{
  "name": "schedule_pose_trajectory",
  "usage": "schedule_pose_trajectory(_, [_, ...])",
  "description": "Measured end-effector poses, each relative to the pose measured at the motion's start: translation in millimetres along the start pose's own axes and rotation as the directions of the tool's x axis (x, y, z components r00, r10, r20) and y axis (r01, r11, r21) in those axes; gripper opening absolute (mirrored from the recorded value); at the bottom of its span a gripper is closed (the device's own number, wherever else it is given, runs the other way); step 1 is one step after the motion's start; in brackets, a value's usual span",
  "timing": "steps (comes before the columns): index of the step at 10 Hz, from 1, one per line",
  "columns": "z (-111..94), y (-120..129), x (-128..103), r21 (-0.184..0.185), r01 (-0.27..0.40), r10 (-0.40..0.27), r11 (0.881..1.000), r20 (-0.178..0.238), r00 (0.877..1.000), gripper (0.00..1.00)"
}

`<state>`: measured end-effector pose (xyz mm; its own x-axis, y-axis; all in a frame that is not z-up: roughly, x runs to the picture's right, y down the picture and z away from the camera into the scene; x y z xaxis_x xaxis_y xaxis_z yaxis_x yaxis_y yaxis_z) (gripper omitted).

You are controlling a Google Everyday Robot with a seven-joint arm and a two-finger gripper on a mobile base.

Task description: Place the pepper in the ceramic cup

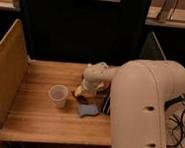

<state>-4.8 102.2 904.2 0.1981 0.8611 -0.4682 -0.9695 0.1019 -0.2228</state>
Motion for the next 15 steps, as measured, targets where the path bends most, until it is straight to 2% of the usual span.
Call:
schedule_pose_trajectory(2, [-14,-23,-6,0.096,-0.035,0.031,0.995,0.045,0.999,0.78])
schedule_pose_trajectory(4, [-18,-12,-3,0.121,-0.039,0.032,0.992,0.056,0.998,0.78])
schedule_pose_trajectory(6, [-24,3,5,0.103,-0.055,0.049,0.993,0.06,0.997,0.78])
schedule_pose_trajectory(11, [-23,4,7,0.105,-0.053,0.047,0.993,0.056,0.997,0.78])
schedule_pose_trajectory(15, [-32,20,12,0.095,-0.012,0.008,0.995,0.047,0.999,0.78])
